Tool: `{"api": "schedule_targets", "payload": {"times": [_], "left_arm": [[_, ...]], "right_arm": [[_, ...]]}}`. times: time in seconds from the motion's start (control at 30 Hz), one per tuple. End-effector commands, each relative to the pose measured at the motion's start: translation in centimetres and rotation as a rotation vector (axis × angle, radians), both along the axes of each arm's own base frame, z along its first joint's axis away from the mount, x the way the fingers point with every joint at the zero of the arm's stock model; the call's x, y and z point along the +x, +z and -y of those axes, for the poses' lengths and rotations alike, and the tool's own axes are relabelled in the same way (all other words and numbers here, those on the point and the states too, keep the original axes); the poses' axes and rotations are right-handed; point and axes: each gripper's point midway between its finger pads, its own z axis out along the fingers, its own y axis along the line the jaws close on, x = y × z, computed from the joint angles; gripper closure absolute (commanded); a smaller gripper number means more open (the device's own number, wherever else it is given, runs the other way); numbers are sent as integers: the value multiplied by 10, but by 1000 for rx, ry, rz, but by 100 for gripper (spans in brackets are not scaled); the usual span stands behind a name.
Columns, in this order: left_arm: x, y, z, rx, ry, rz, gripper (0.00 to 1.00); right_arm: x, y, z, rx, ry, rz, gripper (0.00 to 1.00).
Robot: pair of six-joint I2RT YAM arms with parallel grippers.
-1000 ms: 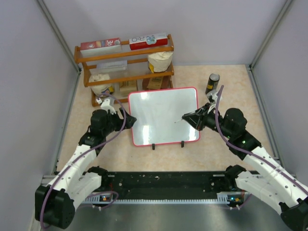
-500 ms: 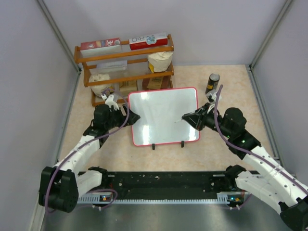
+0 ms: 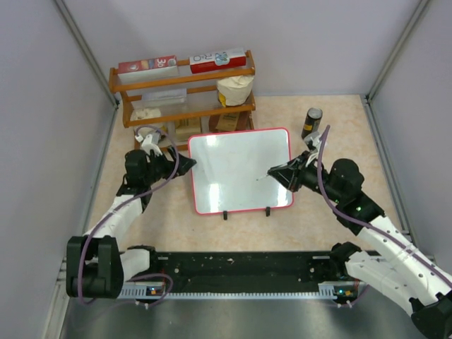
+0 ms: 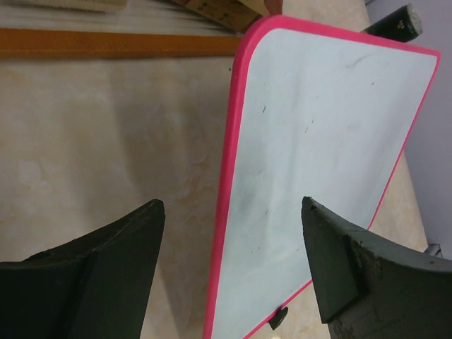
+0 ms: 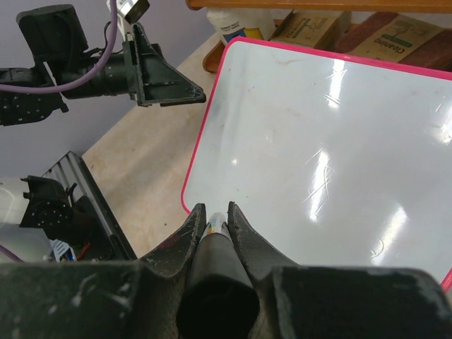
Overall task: Write a sentence on the whiteboard
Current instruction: Adjust the whiteboard on the whiteboard stand.
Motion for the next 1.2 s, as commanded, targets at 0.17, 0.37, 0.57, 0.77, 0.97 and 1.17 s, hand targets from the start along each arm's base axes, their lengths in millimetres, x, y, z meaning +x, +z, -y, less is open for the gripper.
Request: {"api": "schedule_targets", "payload": {"times": [0.17,0.37,0.57,0.77,0.97,1.17], "left_arm": [[11,24,34,-163,-311,127,21],[20,30,44,-190,-435,231,30],[10,25,51,-214,-539,251,68],[-5,-2,53,-245,-558,200,100],[-25,-13,56,-317,-575,178,100],[-47,-13,59,-383,-604,173,100]], "right_arm": [[3,8,-2,10,11,26,100],[3,8,0,6,6,26,100],[4,8,2,-1,-7,30,100],[5,7,1,-5,-2,31,100],[4,7,0,-4,7,28,100],[4,8,-4,9,20,26,100]]}}
